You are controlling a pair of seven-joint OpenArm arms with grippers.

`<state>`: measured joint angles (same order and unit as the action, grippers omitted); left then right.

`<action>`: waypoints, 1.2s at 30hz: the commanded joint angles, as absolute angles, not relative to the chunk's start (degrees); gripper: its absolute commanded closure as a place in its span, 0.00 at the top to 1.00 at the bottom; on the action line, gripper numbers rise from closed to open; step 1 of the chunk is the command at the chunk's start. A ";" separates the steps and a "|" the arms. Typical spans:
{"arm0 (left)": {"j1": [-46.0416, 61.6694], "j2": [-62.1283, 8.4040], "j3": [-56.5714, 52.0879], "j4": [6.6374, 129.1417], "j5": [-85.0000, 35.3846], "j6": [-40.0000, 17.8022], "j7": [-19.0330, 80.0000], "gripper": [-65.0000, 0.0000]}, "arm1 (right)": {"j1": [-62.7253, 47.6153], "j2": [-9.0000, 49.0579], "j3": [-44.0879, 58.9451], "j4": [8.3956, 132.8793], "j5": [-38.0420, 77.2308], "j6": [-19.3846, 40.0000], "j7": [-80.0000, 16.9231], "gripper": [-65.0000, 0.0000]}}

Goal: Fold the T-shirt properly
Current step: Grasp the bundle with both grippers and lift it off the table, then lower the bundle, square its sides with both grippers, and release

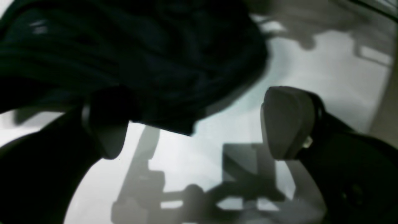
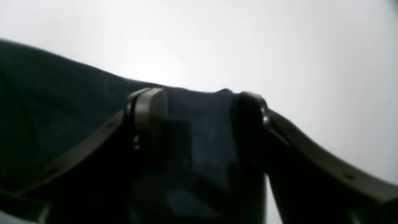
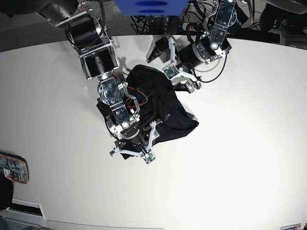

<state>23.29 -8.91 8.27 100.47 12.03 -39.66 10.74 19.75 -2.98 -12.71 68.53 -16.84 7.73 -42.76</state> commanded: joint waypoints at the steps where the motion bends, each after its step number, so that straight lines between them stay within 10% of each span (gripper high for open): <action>1: 22.64 -8.75 8.48 100.62 11.30 -40.00 9.80 1.00 | 24.31 -3.47 -12.53 68.35 -17.19 6.99 -40.48 0.53; 36: 7.16 -10.07 1.63 85.05 11.30 -34.68 9.80 1.00 | 9.27 5.49 -5.93 72.75 -17.27 13.85 -35.12 0.53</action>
<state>7.75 -10.02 1.74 84.38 11.22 -35.16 10.13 8.82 5.56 -5.85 72.51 -17.52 12.03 -33.06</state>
